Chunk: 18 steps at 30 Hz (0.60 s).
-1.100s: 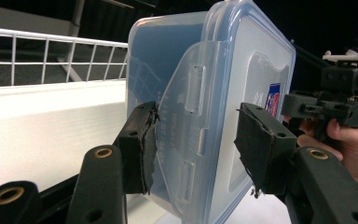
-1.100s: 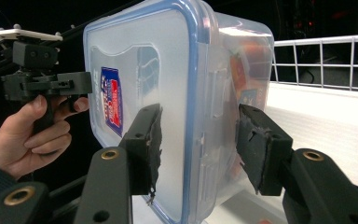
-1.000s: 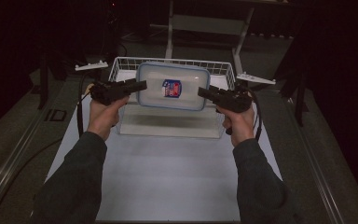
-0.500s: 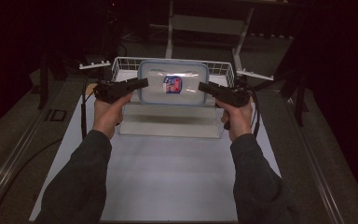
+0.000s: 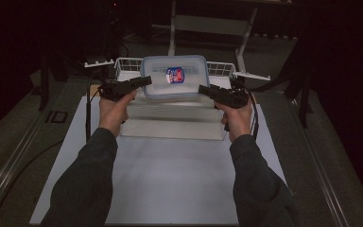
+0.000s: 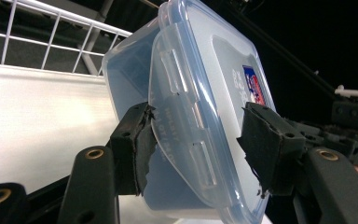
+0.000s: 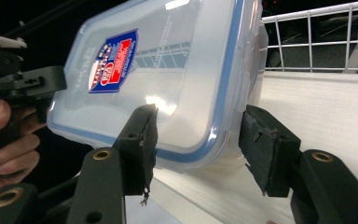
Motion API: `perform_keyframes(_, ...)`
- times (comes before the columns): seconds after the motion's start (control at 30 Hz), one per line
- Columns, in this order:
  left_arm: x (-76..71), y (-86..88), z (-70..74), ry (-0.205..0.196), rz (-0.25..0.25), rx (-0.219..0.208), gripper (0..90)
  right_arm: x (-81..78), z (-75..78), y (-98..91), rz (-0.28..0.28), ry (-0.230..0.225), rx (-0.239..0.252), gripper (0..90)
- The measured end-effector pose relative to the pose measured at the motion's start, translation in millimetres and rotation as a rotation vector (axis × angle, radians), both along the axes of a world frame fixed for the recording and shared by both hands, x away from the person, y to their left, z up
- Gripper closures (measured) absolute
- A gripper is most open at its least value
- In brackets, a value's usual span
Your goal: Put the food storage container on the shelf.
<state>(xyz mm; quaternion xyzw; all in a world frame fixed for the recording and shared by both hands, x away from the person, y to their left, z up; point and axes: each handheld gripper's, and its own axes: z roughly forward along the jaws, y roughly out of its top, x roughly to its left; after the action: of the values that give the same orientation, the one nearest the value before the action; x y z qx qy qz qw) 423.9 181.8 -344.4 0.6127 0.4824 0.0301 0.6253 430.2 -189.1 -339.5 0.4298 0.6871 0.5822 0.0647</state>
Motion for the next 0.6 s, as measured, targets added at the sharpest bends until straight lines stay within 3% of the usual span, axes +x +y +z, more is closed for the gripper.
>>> perform_keyframes(0.13, 5.6, -2.3, 1.5, 0.015, 0.006, -0.004, 43.9, 0.2, -0.5, 0.0, -0.022, 0.001, 0.004, 47.0)
perform_keyframes(0.17, 5.7, -3.3, 1.8, 0.010, 0.027, 0.006, 43.8, 0.5, -0.6, 0.0, -0.030, 0.002, 0.006, 47.0)
perform_keyframes(0.23, 3.7, -6.7, 6.2, -0.013, 0.096, 0.068, 46.0, 1.2, -1.0, 0.9, -0.038, 0.000, 0.023, 44.8)
perform_keyframes(0.37, 4.2, -9.4, 9.6, -0.010, 0.143, 0.148, 46.6, 2.4, -0.7, -0.4, -0.080, 0.015, 0.080, 41.3)
perform_keyframes(0.6, -2.9, -3.6, 11.6, -0.048, 0.143, 0.178, 45.3, -2.4, 5.0, -9.8, -0.141, -0.059, -0.010, 38.9)
